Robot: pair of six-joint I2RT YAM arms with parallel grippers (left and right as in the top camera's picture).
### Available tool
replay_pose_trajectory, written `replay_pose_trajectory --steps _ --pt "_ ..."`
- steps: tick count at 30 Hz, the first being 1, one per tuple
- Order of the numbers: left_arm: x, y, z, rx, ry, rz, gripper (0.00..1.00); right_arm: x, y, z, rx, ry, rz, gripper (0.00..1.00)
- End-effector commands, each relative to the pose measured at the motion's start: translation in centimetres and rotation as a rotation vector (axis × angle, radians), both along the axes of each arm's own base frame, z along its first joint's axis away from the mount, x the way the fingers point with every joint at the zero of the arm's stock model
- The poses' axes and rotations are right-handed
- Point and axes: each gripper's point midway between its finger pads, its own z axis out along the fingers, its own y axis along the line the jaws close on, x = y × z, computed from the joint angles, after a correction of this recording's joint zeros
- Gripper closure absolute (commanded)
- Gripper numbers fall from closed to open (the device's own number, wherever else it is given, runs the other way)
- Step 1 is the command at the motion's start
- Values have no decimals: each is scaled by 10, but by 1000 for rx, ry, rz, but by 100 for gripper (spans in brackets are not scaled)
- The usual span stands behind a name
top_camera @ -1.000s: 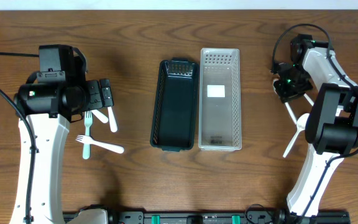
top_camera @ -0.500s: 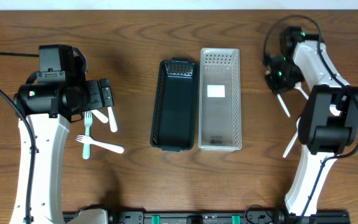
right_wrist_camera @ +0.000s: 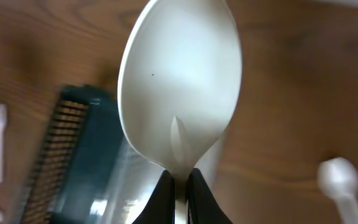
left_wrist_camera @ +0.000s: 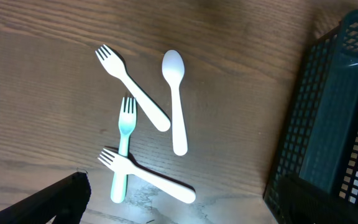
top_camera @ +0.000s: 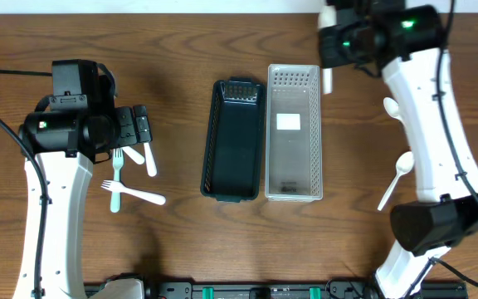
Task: Pack container
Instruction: 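Carry the spoon over the white tray and release it inside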
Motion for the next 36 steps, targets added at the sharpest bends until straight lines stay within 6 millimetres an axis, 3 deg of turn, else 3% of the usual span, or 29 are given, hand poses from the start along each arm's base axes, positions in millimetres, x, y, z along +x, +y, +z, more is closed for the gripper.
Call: replay_pose_trajectory --steps 1,7,22,28,29,32,36 --pt "3 1 7 -3 -17 12 2 -2 19 -38 90 151 -241 99" --pt "3 1 7 -3 -17 12 2 -14 23 -74 5 227 -422 99" --pt "3 1 7 -3 -18 12 2 -77 11 -196 -151 515 -427 99" --pt "3 1 7 -3 -18 12 2 -78 15 -204 -143 521 -367 98" --pt "3 1 7 -3 -18 12 2 -78 15 -204 -143 518 -357 96" --pt "3 1 7 -3 -18 12 2 -74 17 -204 -143 504 -321 69" --pt "3 1 7 -3 -18 12 2 -62 23 -201 -127 455 -271 66"
